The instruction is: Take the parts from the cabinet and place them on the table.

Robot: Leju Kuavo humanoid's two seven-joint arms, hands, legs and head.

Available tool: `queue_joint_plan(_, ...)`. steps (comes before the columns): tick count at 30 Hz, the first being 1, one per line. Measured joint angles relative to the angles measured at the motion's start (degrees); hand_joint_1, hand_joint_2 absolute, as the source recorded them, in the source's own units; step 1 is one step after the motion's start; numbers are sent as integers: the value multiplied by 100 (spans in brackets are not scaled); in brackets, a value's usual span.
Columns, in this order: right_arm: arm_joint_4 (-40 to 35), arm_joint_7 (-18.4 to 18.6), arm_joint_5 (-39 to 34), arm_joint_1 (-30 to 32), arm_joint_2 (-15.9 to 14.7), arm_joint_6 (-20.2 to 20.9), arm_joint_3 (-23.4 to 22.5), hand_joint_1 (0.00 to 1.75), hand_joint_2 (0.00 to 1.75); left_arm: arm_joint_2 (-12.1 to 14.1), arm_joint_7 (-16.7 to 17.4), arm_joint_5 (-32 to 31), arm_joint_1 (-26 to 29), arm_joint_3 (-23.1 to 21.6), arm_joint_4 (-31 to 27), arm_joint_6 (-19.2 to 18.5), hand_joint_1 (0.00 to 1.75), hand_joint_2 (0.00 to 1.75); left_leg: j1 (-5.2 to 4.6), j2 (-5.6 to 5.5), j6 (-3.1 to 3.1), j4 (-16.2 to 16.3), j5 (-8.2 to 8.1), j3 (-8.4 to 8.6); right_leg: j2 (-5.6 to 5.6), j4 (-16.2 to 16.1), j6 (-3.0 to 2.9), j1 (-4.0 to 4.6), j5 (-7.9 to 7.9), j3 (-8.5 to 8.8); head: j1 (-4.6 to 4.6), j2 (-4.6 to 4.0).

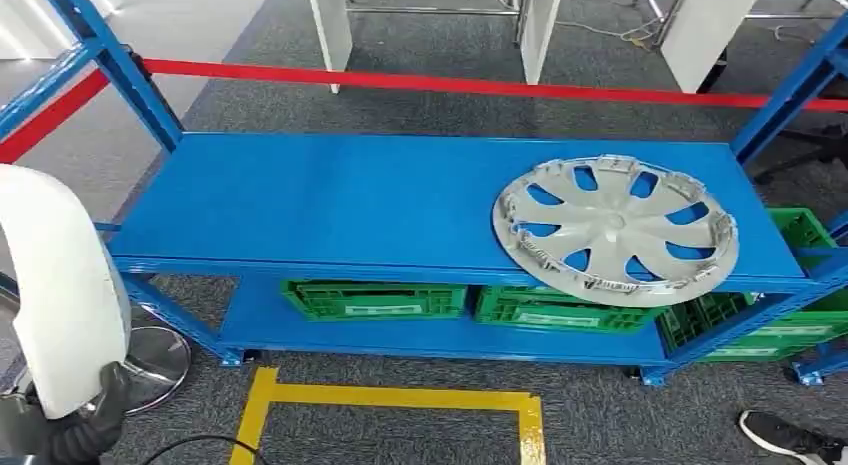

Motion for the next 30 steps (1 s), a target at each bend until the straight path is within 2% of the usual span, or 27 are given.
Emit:
queue_joint_plan(1,0,-9,7,-1,0,15,0,0,175,-52,0,-42,-10,33,0,-42,175,175,37,38,38,-40,89,-47,25,69,10,-16,-171,-51,6,0)
queue_joint_plan(2,0,-9,11,2,0,33,0,0,175,-87,0,-59,-10,61,0,-70,175,175,38,34,88,-41,145,-137,33,276,20,-8,-485,-173,33,0)
queue_joint_plan(3,0,-11,15,1,0,50,0,0,175,-131,0,-94,-1,90,0,-92,175,175,33,36,103,-37,201,-212,34,684,29,-14,-864,-270,50,0)
queue_joint_plan(4,0,-11,15,1,0,61,0,0,175,-149,0,-98,7,107,0,-94,175,175,19,40,111,-35,256,-280,35,1103,44,-13,-1143,-358,41,0)
queue_joint_plan(5,0,-11,15,1,0,81,0,0,175,-164,0,-103,3,118,0,-94,175,175,7,44,118,-23,320,-363,34,1465,53,-11,-1302,-422,46,0)
queue_joint_plan(6,2,-13,13,1,0,107,0,0,175,-177,0,-118,4,124,0,-94,175,175,-5,44,117,-7,379,-452,34,1690,58,-12,-1276,-420,48,0)
queue_joint_plan(7,2,-13,9,2,0,125,0,0,175,-190,0,-136,6,133,0,-94,175,175,-17,46,114,11,431,-542,34,1663,52,-11,-1076,-289,41,-2)
queue_joint_plan(8,2,-11,-2,2,0,138,0,0,175,-197,0,-135,5,138,0,-94,175,175,-23,46,109,31,472,-613,34,1443,41,-8,-850,-91,46,0)
queue_joint_plan(9,2,-11,-15,4,-2,164,-4,0,175,-199,0,-135,2,122,0,-94,175,175,-26,46,99,63,515,-691,35,983,13,1,-635,253,44,0)
queue_joint_plan(10,2,-11,-46,0,-17,207,-13,0,175,-201,0,-140,-4,72,0,-92,175,175,-29,43,86,101,551,-746,36,401,-23,10,-562,655,48,0)
queue_joint_plan(11,2,-11,-74,-11,-41,242,-20,0,175,-203,0,-157,-14,20,0,-72,175,175,-50,40,55,126,580,-780,34,-106,-51,31,-779,944,46,0)
queue_joint_plan(12,2,-31,-103,-15,-46,278,-31,0,175,-201,0,-175,-35,-55,0,-26,175,175,-55,42,25,143,617,-795,34,-357,-63,29,-838,1132,28,-2)
queue_joint_plan(14,2,-55,-120,2,-46,330,-44,0,175,-199,4,-219,-91,-223,2,92,175,175,-28,53,-33,125,713,-805,41,-329,-108,66,-815,1015,37,0)
queue_joint_plan(15,2,-64,-120,16,-52,334,-55,0,175,-197,7,-234,-98,-301,2,114,175,175,-41,47,-70,121,765,-818,34,-346,-155,52,-754,977,44,0)
queue_joint_plan(16,2,-66,-122,13,-50,348,-74,0,175,-192,9,-234,-100,-345,2,140,175,175,-22,17,-96,176,684,-870,-6,-358,-195,5,-677,906,57,0)
queue_joint_plan(17,2,-77,-138,7,-59,358,-83,0,175,-186,13,-227,-95,-374,2,169,175,175,-21,18,-142,331,349,-936,2,-357,-242,9,-611,823,15,0)
queue_joint_plan(18,2,-94,-166,18,-61,376,-90,0,175,-157,15,-221,-104,-422,4,195,175,175,8,19,-176,655,-39,-1000,-8,-355,-260,10,-549,754,-24,0)
queue_joint_plan(19,2,-101,-175,26,-66,408,-105,0,175,-114,20,-221,-120,-504,11,238,175,175,26,19,-208,1073,-365,-1072,-16,-345,-259,12,-492,684,-22,0)
queue_joint_plan(20,2,-105,-177,30,-70,426,-125,0,175,-92,28,-240,-136,-592,24,286,175,175,40,19,-237,1550,-603,-1138,-29,-321,-255,14,-432,602,-24,0)
queue_joint_plan(21,2,-109,-177,29,-77,433,-127,0,175,-68,33,-260,-152,-673,37,354,175,175,55,19,-258,1836,-638,-1149,-36,-287,-246,13,-384,567,-24,0)
queue_joint_plan(22,2,-114,-175,28,-83,446,-127,0,175,-28,39,-269,-174,-752,57,435,175,175,76,20,-275,1871,-499,-1060,-44,-237,-235,9,-336,450,-29,0)
queue_joint_plan(23,0,-118,-173,29,-87,468,-129,0,175,13,48,-267,-194,-855,74,539,175,175,99,20,-284,1671,-271,-860,-44,-180,-219,6,-296,347,-26,0)
queue_joint_plan(25,0,-131,-164,27,-101,505,-129,0,175,112,55,-251,-231,-1045,94,715,175,175,125,20,-279,723,29,-221,-40,-64,-176,-7,-252,187,-31,0)
queue_joint_plan(26,-2,-133,-160,24,-122,511,-129,0,175,172,59,-247,-265,-1143,100,784,175,175,126,12,-264,234,-137,52,-38,-10,-139,0,-229,115,-28,0)
queue_joint_plan(27,-2,-133,-155,20,-129,518,-129,0,175,207,66,-229,-274,-1228,105,838,175,175,91,1,-235,51,-167,140,-26,23,-98,15,-192,65,-18,0)
queue_joint_plan(29,-2,-138,-127,16,-157,529,-129,0,175,303,70,-153,-274,-1344,107,981,175,175,61,8,-164,78,-147,45,-28,1,-24,2,-85,29,-22,-2)
queue_joint_plan(30,-2,-133,-109,21,-162,527,-129,0,175,339,92,-133,-276,-1390,109,1041,175,175,51,10,-103,79,-102,16,-28,-15,27,-8,-29,24,-15,0)
